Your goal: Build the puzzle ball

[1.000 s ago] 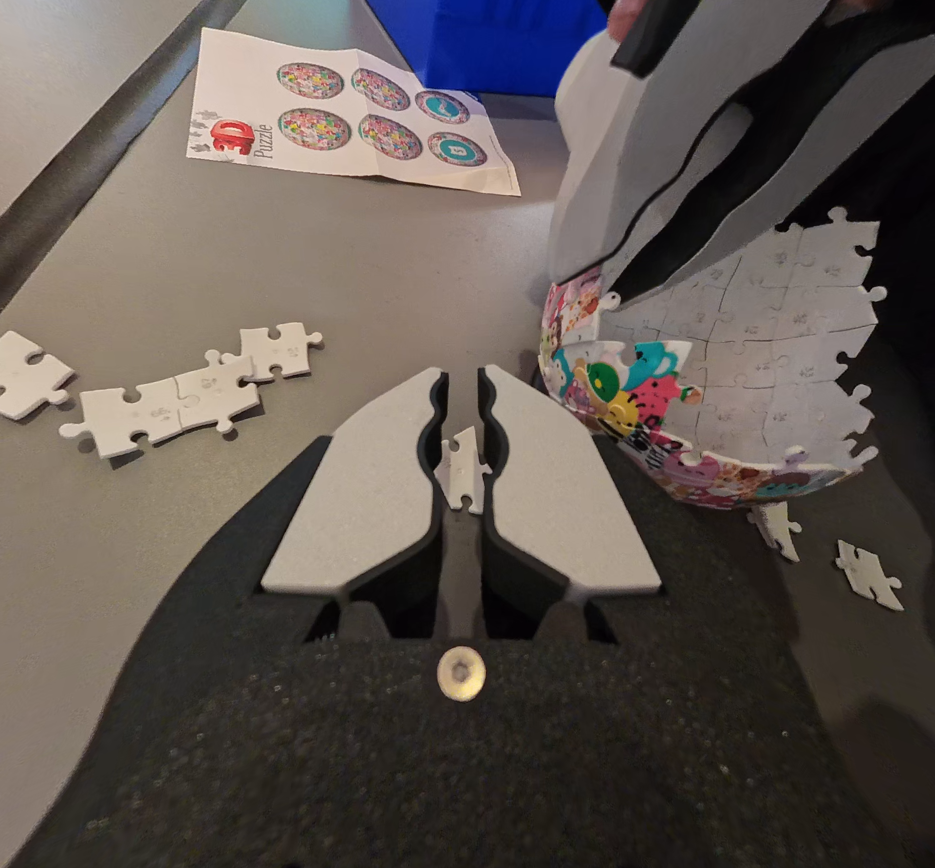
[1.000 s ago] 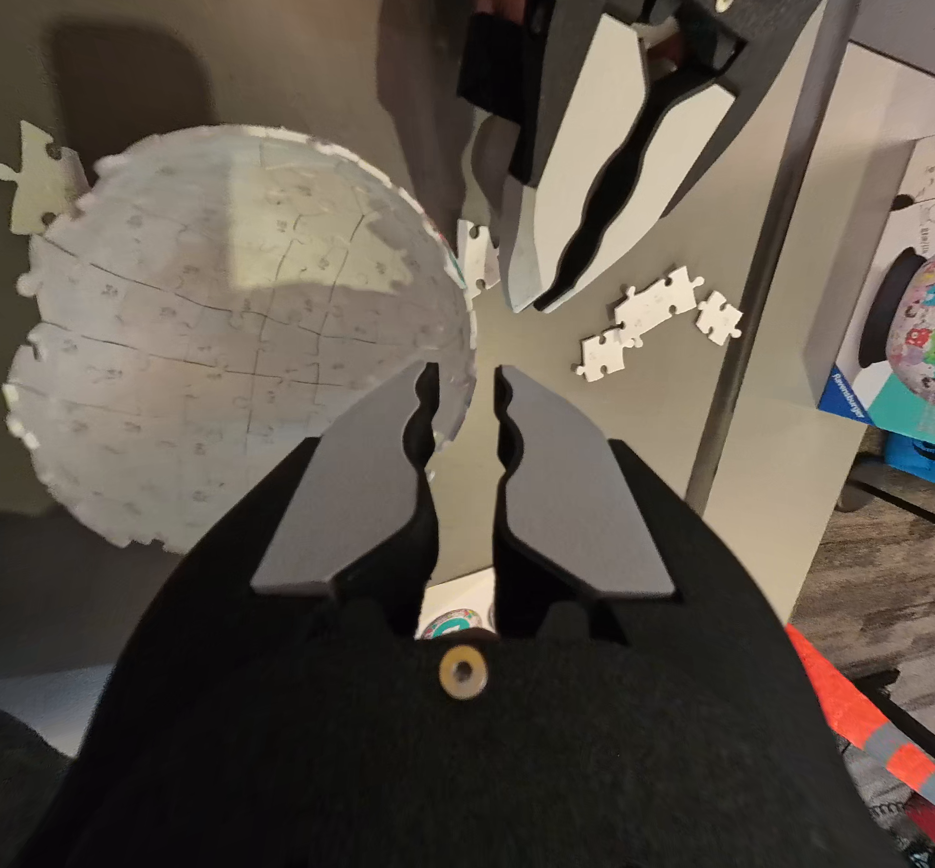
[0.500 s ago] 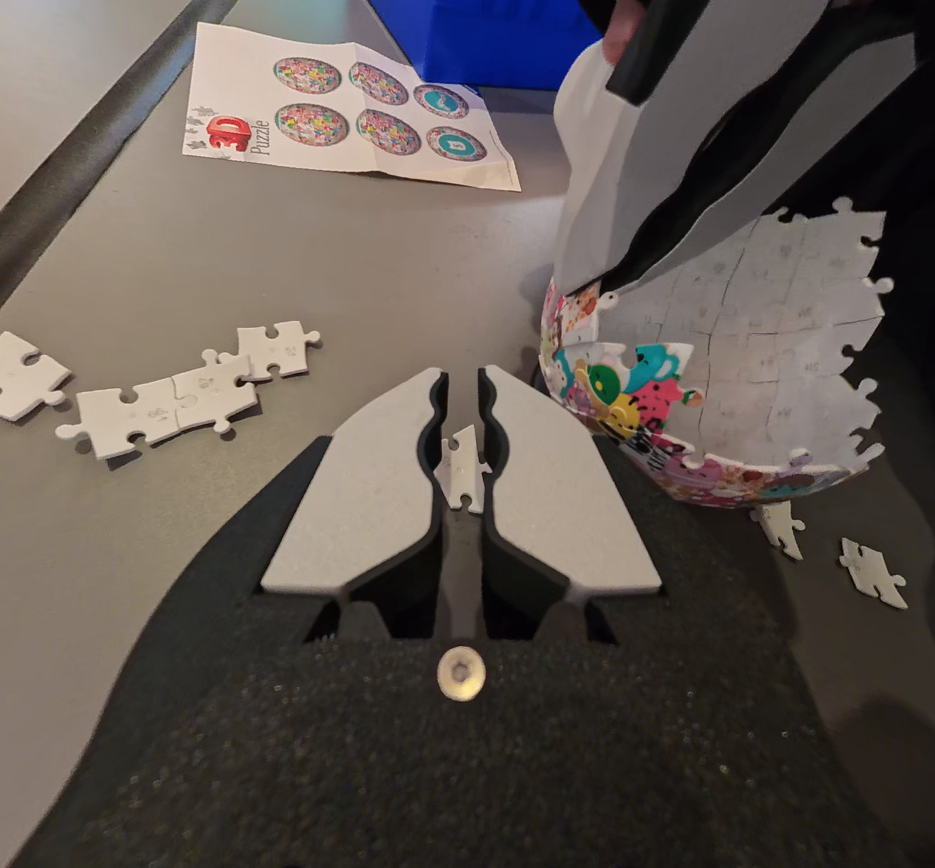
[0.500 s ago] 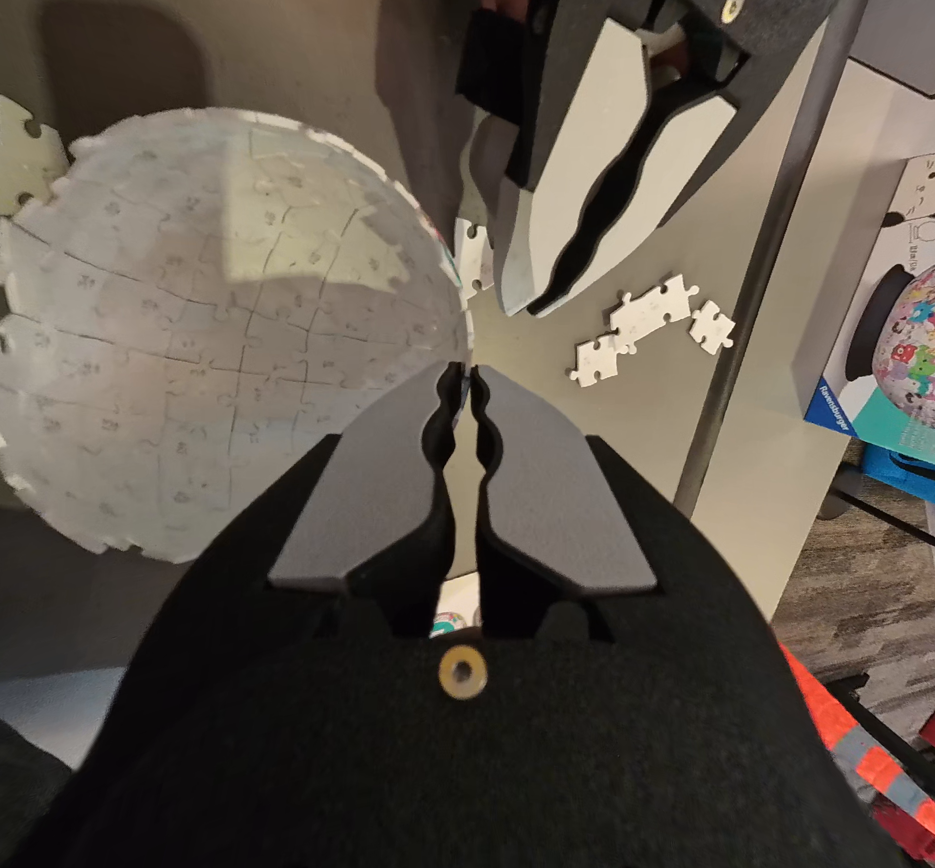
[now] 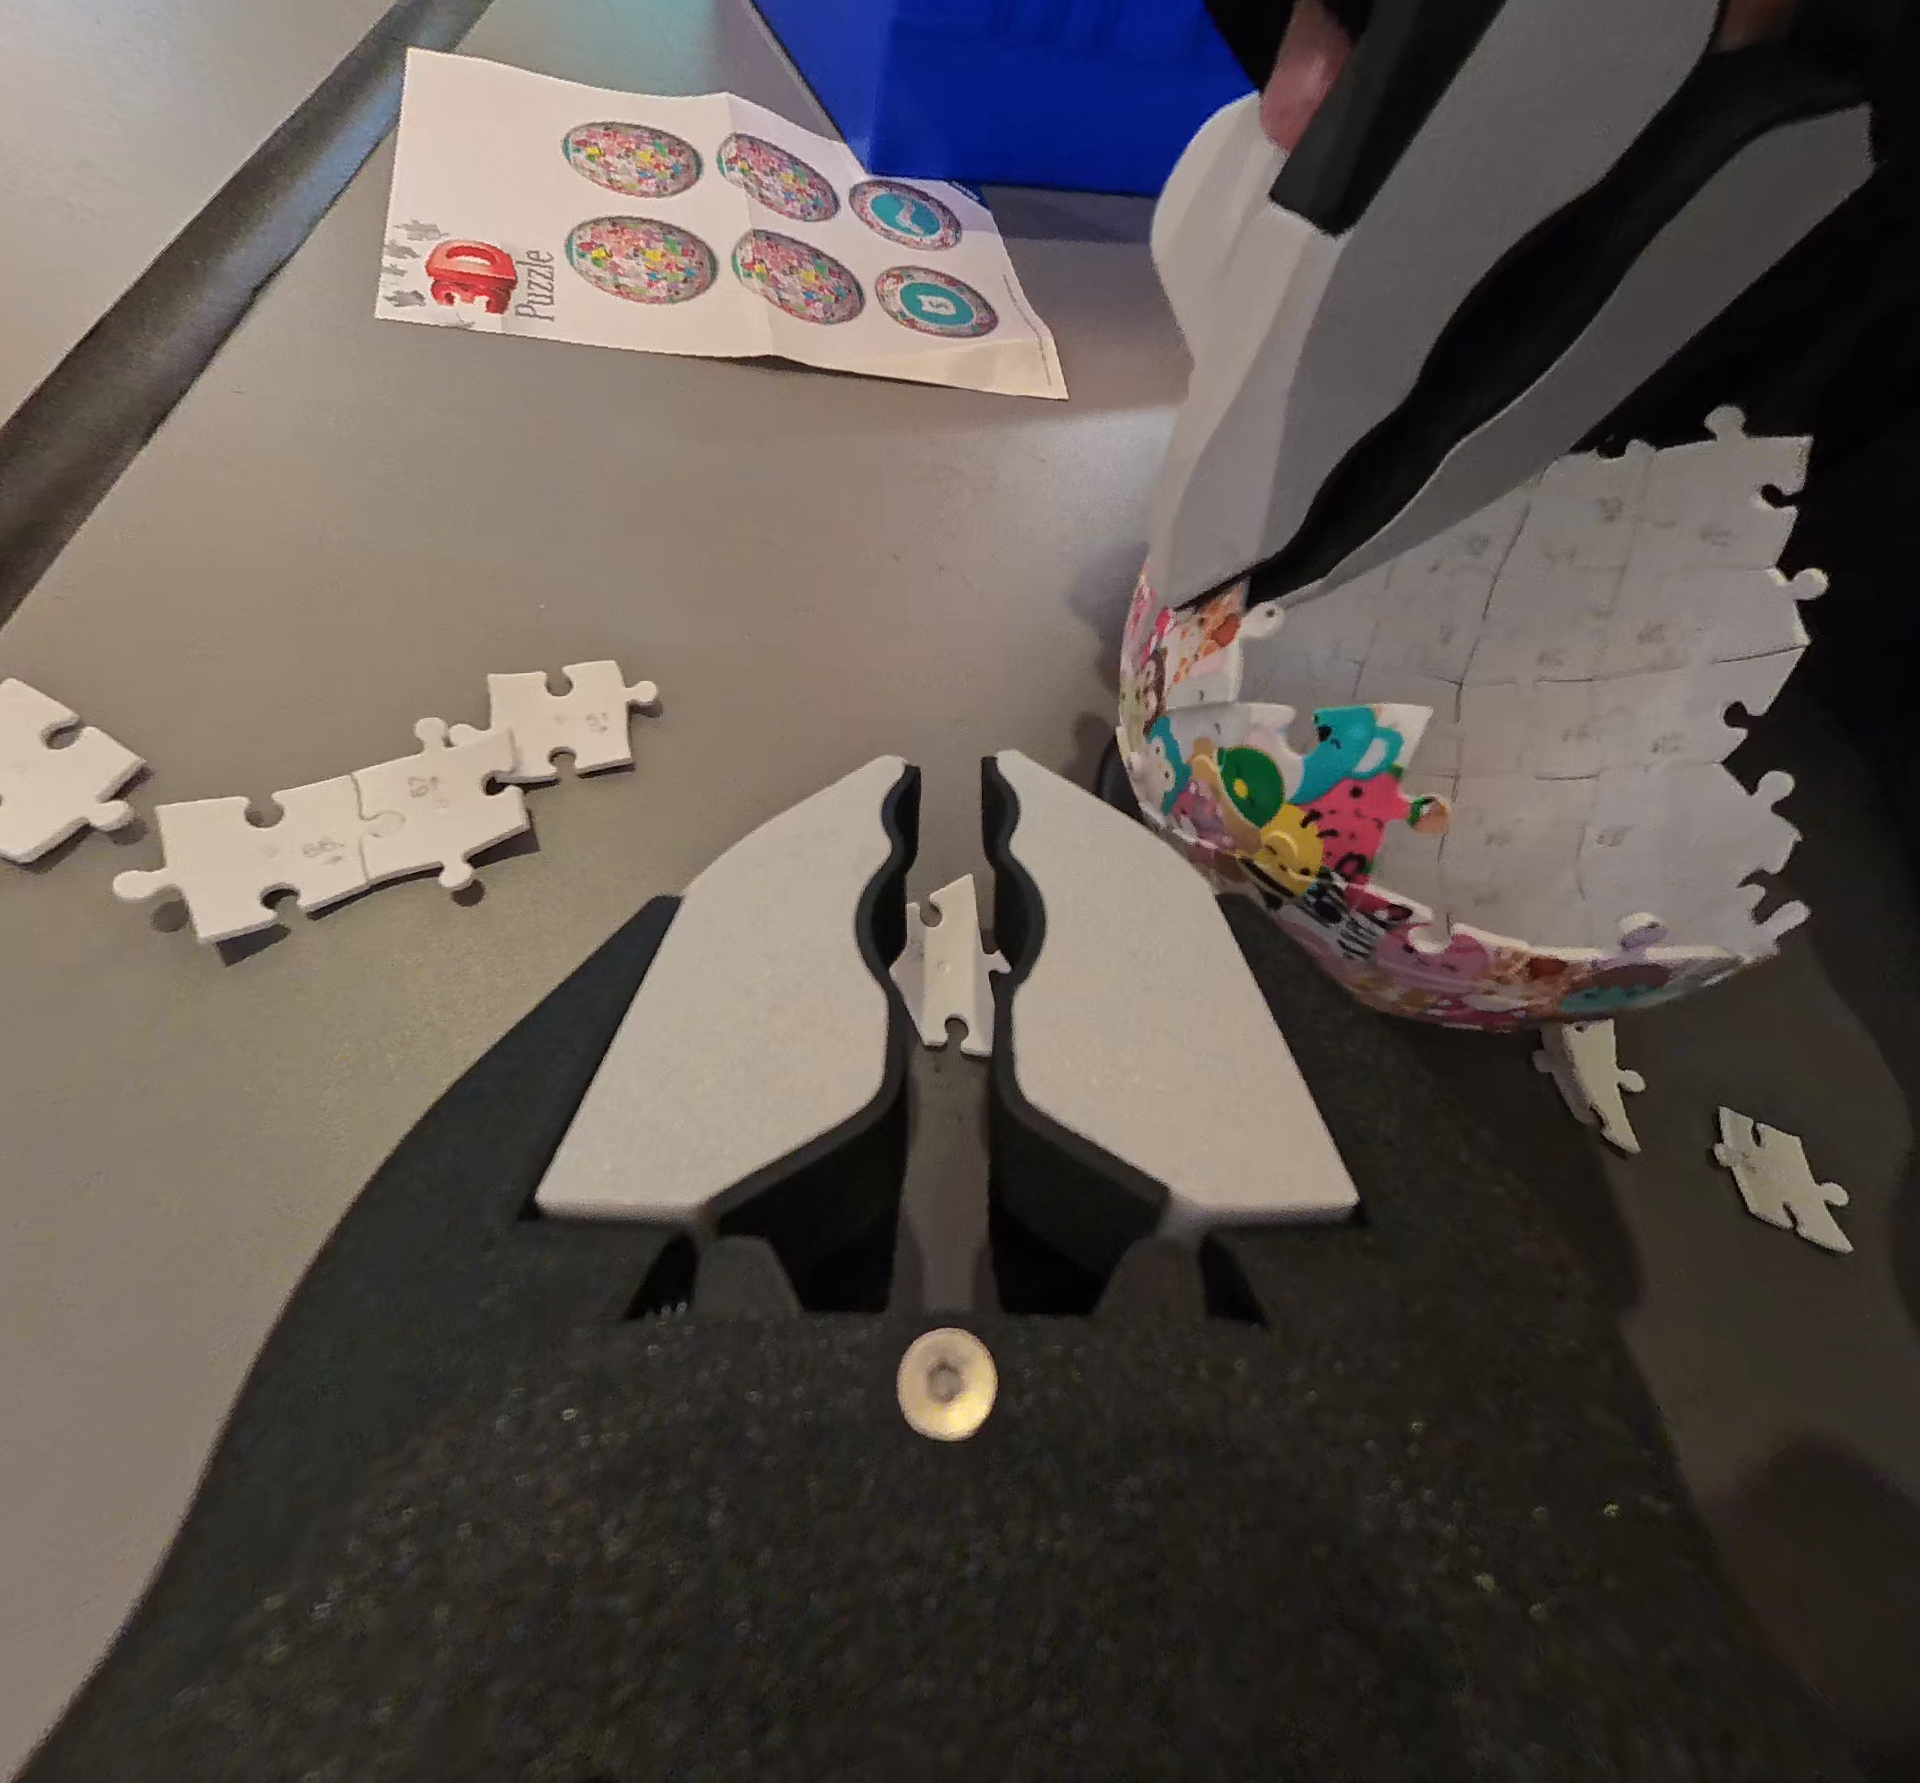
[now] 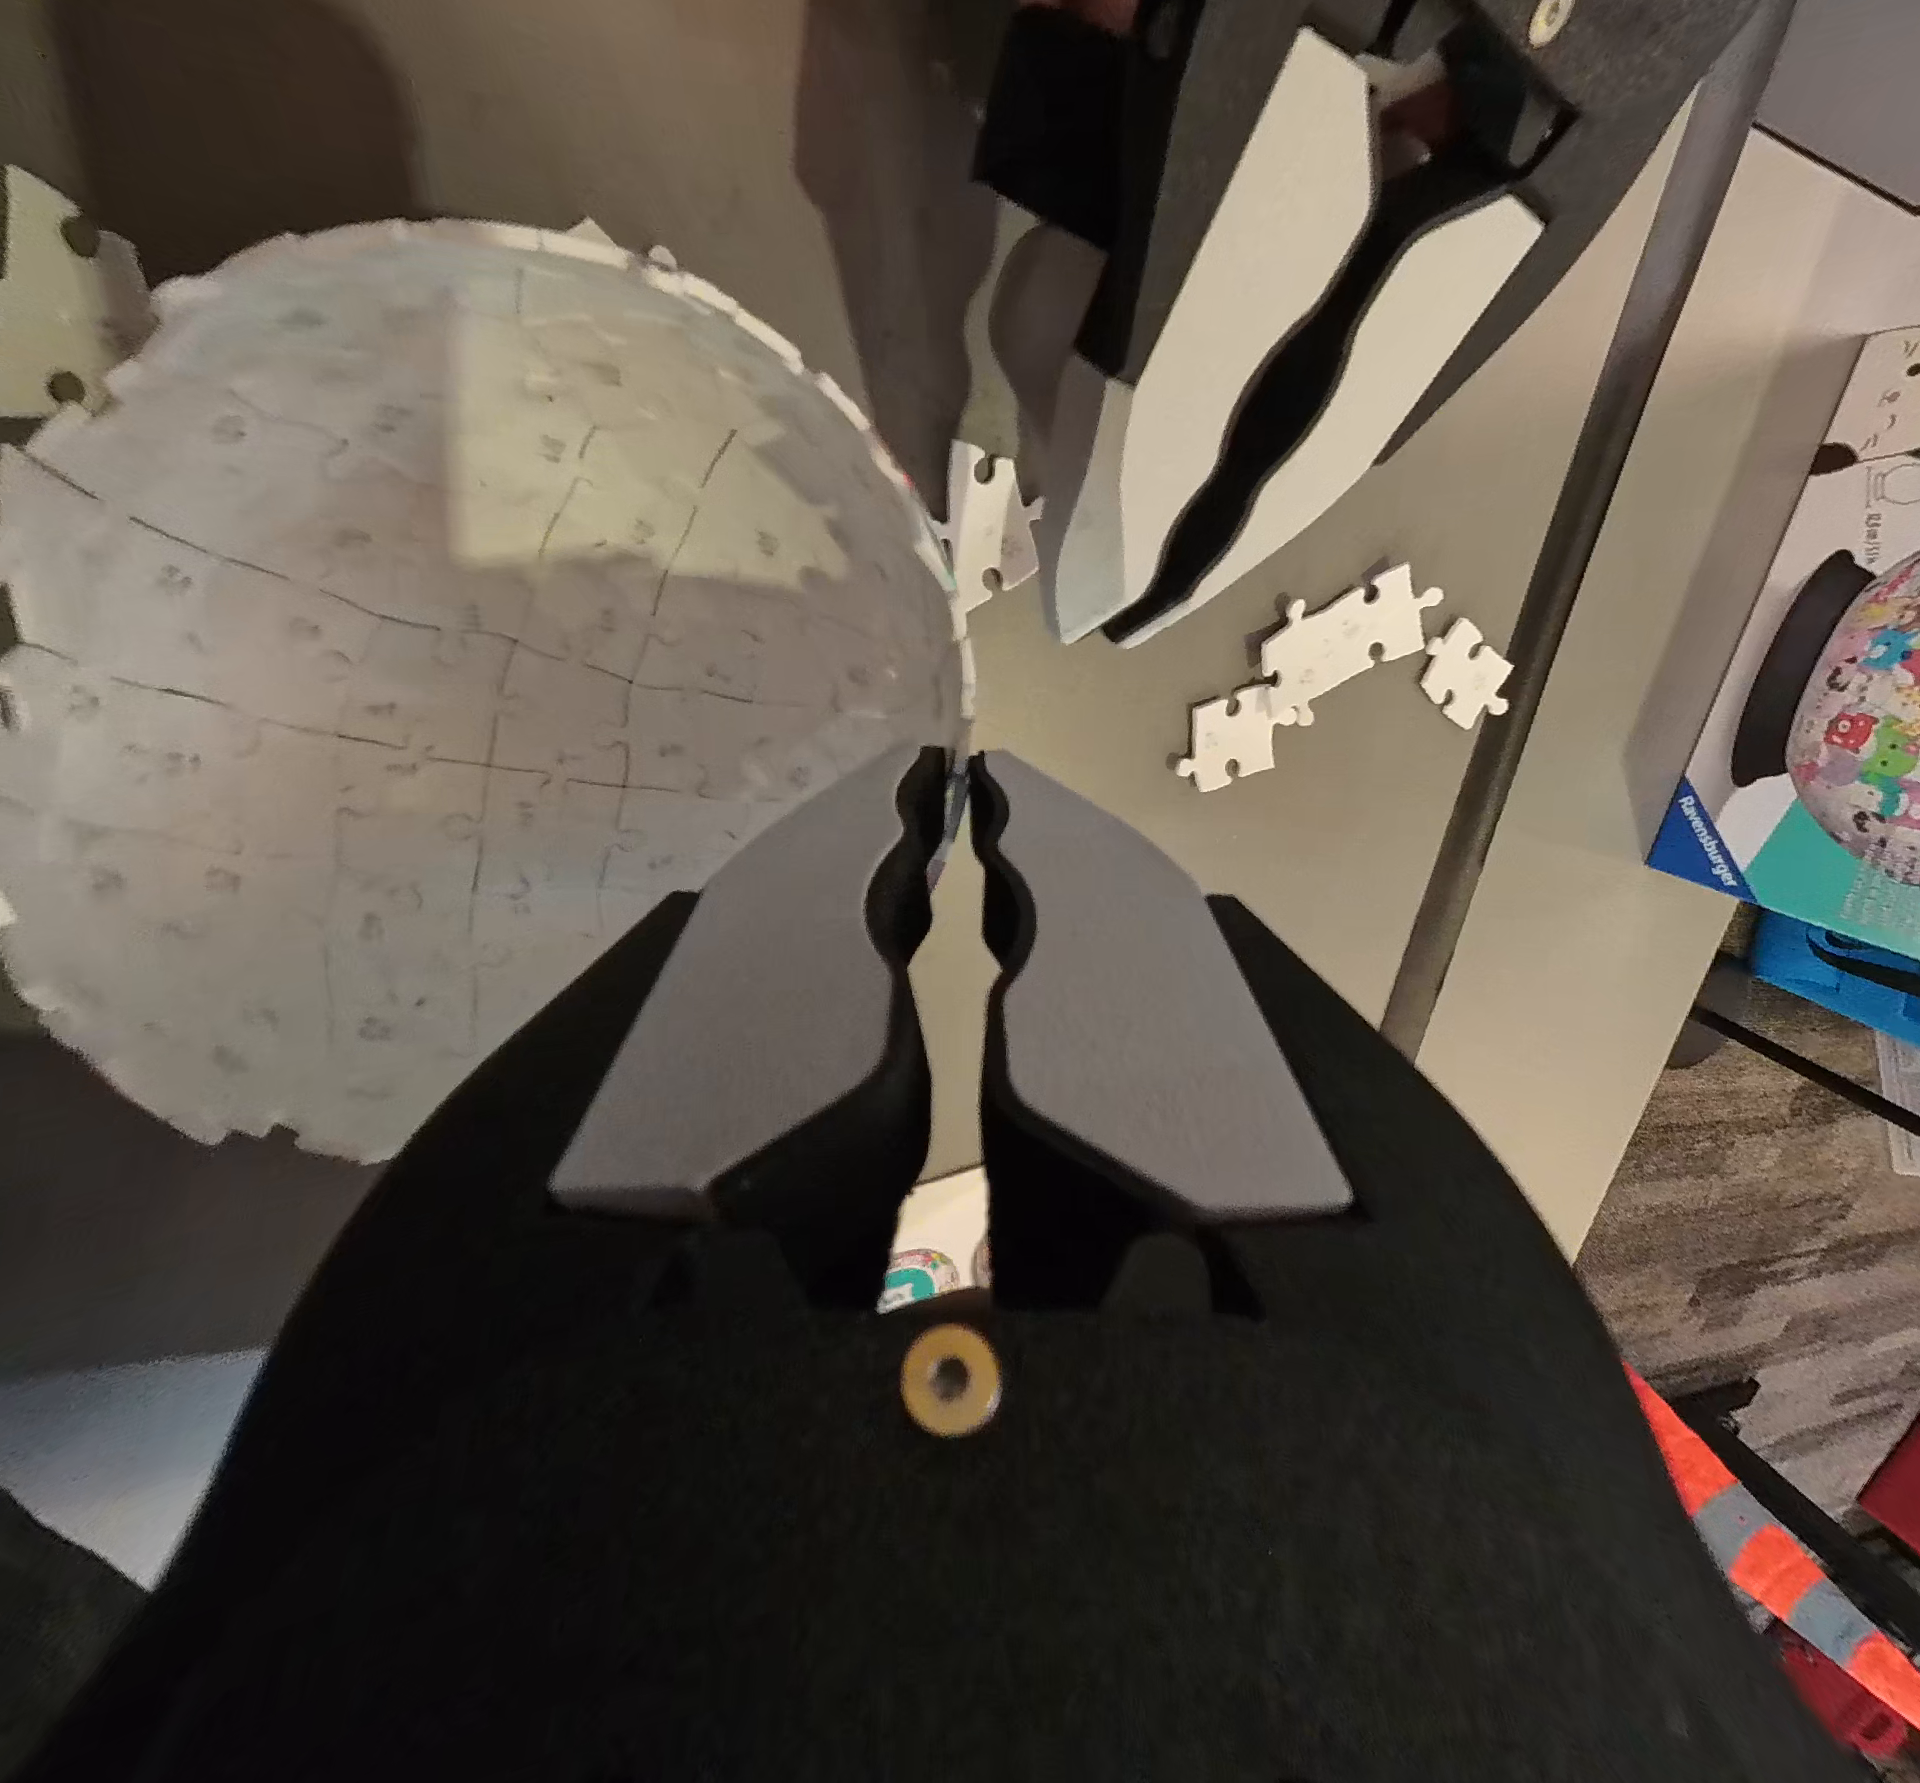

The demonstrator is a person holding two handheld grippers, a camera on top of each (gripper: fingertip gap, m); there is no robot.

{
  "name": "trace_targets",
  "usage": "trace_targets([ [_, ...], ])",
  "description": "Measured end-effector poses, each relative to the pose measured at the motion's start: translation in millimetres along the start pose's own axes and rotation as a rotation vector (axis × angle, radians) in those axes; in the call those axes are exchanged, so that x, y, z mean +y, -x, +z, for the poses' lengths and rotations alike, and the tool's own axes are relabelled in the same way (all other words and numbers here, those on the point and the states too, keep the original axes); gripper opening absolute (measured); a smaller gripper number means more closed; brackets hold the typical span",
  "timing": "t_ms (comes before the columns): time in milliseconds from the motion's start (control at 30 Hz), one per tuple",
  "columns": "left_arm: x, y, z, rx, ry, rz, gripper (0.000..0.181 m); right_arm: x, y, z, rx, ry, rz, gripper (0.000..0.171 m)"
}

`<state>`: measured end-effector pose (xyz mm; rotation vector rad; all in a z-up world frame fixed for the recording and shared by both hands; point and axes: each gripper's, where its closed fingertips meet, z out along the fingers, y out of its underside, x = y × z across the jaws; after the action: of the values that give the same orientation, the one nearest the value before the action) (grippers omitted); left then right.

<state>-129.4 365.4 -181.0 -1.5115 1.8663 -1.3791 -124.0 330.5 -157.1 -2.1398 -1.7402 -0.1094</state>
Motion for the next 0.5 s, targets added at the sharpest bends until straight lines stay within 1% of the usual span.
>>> trace_targets([
  [33, -0.1, 0.0, -0.2, 0.0, -0.001, 0.0, 0.011, -0.3, 0.7, -0.6, -0.002, -0.001, -0.002, 0.006],
  [100, 0.2, -0.1, 0.1, -0.002, 0.001, 0.002, 0.011, -4.2, 1.2, -2.2, -0.011, -0.01, 0.011, 0.022],
  [133, 0.4, -0.1, 0.3, -0.002, 0.003, 0.003, 0.011, -6.9, 1.5, -3.4, -0.017, -0.016, 0.013, 0.023],
  [267, 0.9, -0.3, 0.8, -0.006, 0.007, 0.009, 0.011, -16.8, -1.7, -4.3, -0.007, -0.032, -0.046, 0.016],
  [500, 1.5, -0.5, 1.3, -0.007, 0.012, 0.013, 0.011, -12.2, -0.9, 6.1, -0.056, 0.012, -0.086, 0.003],
])
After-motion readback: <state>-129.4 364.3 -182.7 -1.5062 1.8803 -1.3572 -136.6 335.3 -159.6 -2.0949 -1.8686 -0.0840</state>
